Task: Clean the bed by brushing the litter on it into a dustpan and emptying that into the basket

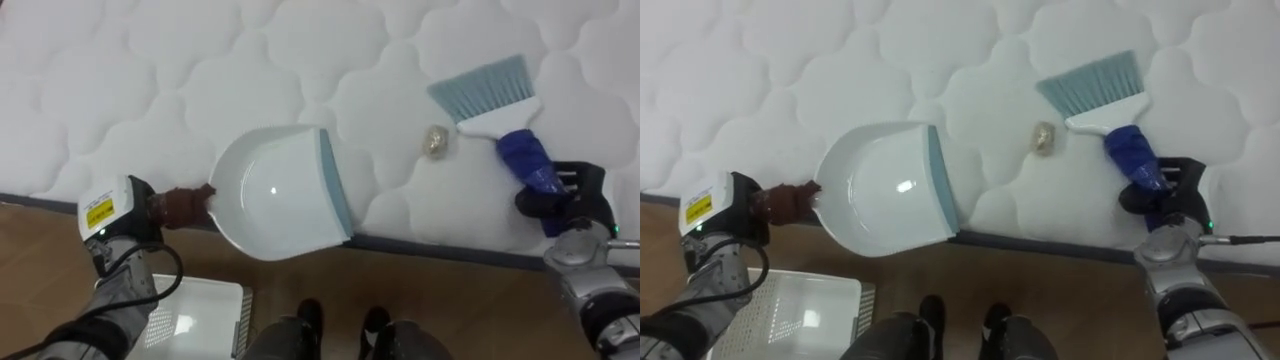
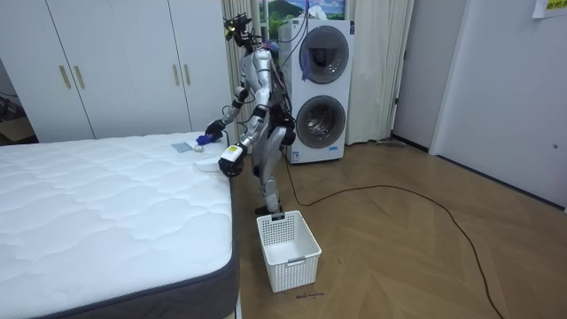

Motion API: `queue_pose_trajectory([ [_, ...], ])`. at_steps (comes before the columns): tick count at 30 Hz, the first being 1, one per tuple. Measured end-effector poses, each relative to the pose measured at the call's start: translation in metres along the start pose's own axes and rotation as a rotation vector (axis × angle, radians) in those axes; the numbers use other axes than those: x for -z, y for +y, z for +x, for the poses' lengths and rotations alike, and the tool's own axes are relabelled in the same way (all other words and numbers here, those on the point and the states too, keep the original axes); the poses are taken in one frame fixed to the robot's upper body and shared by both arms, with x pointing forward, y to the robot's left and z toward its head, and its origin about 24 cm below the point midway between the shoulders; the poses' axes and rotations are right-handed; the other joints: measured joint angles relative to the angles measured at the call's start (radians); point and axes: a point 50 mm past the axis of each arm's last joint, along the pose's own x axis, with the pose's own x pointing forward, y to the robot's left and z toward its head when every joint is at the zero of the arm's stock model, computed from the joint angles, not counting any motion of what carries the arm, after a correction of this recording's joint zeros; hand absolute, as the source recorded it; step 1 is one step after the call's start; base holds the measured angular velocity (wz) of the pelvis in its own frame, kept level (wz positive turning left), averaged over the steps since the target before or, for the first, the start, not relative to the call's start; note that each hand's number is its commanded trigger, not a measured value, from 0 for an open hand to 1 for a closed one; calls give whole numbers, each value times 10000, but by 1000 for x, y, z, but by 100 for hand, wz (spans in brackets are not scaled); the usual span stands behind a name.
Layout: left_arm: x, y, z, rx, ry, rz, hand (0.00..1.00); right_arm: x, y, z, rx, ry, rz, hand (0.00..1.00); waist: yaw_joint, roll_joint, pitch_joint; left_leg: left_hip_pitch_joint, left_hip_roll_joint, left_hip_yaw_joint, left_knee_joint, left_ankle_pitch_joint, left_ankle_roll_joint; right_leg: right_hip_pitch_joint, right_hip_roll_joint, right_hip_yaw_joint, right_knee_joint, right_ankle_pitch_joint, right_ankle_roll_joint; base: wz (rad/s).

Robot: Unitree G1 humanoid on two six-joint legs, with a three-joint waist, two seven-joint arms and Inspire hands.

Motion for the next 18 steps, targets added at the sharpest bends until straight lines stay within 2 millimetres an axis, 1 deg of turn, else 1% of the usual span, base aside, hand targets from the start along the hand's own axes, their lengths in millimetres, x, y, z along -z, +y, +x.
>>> queue_pose_trajectory([
  [3, 0, 0, 0, -79, -5, 4, 100, 4, -1, -1, 37, 95, -39, 100, -4, 2, 1, -10, 0, 2, 1, 0, 0, -20, 2, 11, -1, -7, -6, -1],
  [8, 0, 2, 0, -367, -71, -36, 100, 2, 0, -1, 72, 30, 25, 100, -24, 1, 0, -94, 3, 44, 5, 0, 0, -148, 9, 69, 25, -6, -9, -3],
  [12, 0, 2, -1, -502, -67, -3, 100, 2, 1, -2, 99, -45, 17, 100, -130, -1, 0, -104, 5, 43, 142, 1, 0, -139, 3, 70, 81, -6, -9, 0],
  [15, 0, 2, -1, -534, -98, 122, 100, 1, -1, -1, 175, 52, 31, 100, -275, -16, -1, -104, -57, 53, 182, -13, 23, -176, -101, 67, 271, -66, 7, 3],
  [18, -2, 5, 1, -672, -340, 478, 100, 2, -5, 2, 279, 90, -128, 100, -262, -38, 2, -163, -67, 97, 177, -17, 28, -262, -115, 113, 313, -74, 11, -1],
])
